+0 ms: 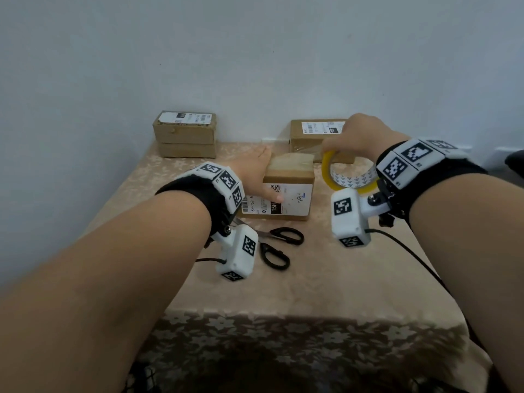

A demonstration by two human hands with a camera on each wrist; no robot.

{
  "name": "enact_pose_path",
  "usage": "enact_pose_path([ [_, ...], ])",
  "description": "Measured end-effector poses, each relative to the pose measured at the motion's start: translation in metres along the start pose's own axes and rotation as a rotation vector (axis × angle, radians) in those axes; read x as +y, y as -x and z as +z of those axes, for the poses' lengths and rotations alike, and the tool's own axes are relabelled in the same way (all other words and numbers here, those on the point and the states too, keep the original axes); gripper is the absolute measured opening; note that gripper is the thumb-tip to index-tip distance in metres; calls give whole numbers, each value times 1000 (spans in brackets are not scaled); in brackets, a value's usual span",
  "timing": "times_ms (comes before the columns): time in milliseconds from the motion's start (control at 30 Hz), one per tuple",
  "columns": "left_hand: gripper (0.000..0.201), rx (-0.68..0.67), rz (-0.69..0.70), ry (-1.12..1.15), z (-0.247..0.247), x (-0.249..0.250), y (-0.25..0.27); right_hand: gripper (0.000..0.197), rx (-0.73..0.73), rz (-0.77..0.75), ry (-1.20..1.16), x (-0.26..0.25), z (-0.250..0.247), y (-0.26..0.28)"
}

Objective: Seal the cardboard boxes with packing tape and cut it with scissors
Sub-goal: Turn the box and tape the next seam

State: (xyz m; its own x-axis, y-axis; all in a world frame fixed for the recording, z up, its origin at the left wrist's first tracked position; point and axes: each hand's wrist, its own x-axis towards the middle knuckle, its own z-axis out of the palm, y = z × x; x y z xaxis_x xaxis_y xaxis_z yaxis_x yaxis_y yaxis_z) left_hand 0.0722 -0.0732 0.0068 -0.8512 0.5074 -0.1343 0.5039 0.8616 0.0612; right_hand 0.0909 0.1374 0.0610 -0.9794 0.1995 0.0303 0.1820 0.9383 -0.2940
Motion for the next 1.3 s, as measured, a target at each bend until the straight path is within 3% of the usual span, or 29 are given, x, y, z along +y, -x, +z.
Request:
enact_pose_path([
  [233, 122, -20, -7, -12, 1, 0, 0, 49, -100, 53, -161, 15, 17, -8],
  [400, 121, -23, -1, 5, 0, -3, -1, 43, -112, 39, -170, 19, 30, -8],
  [567, 107, -105, -1, -12, -8, 8, 1, 40, -82, 5, -99, 17, 41, -4],
  [767, 109, -33, 182, -74, -5, 58, -12, 37, -9, -42, -23, 15, 42, -1],
  [933, 113, -81, 75, -12, -9, 1, 2, 43, -15, -6, -92, 20, 48, 0],
  [1033, 123, -100, -26, -96, -10, -17, 10, 43, -14, -17, -105, 18, 50, 2],
  [1133, 126, -93, -68, -207, -17, -3, -2, 40, 11, -31, -94, 14, 49, 5],
  [1300, 110, -73, 89, -54, -16, 45, -26, 36, 74, -49, -29, 12, 44, 13],
])
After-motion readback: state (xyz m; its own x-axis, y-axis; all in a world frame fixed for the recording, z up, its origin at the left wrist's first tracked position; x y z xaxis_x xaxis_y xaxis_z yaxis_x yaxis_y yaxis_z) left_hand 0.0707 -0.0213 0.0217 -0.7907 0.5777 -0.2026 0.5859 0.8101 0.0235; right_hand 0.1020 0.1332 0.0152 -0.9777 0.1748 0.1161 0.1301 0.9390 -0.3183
